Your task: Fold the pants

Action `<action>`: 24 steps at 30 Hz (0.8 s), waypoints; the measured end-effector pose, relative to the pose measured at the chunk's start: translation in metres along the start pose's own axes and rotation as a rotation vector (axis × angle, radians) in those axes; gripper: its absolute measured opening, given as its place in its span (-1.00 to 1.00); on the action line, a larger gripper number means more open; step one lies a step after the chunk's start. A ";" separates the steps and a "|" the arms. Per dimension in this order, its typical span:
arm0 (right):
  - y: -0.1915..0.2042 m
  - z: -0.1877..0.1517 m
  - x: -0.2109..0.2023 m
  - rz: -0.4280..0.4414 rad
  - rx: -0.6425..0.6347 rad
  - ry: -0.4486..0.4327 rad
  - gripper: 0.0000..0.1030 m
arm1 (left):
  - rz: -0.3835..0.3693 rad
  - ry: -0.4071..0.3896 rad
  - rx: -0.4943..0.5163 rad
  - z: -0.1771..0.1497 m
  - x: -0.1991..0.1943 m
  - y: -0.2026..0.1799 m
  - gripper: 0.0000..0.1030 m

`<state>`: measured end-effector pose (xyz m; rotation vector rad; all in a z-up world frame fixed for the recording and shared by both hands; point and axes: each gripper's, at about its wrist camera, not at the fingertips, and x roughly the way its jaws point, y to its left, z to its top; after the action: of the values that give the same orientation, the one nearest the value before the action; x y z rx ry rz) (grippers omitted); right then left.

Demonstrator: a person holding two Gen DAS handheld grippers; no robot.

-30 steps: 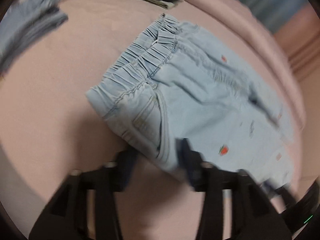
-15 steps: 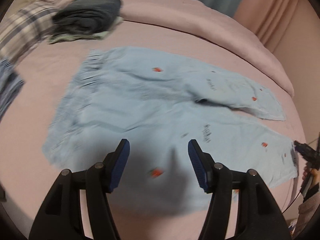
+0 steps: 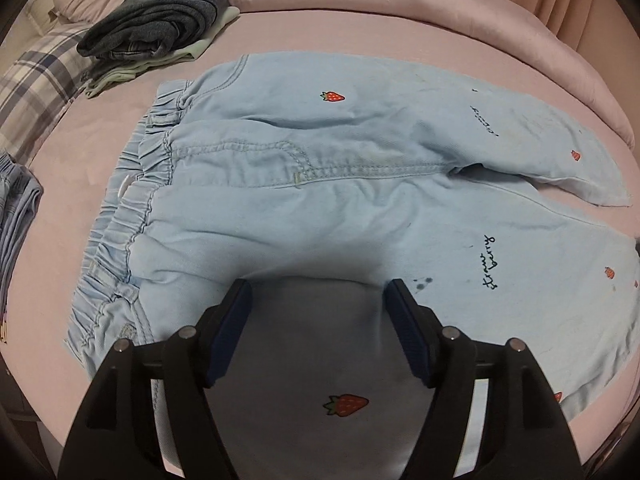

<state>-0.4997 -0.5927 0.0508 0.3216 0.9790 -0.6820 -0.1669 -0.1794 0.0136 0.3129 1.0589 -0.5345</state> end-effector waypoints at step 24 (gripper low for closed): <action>0.054 -0.078 -0.100 -0.108 -0.137 -0.139 -0.14 | 0.079 -0.094 0.064 -0.037 -0.037 0.023 0.82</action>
<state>-0.5524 -0.4720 0.0909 0.1002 0.9091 -0.7214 -0.1949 -0.1324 0.0291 0.3805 0.9356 -0.5079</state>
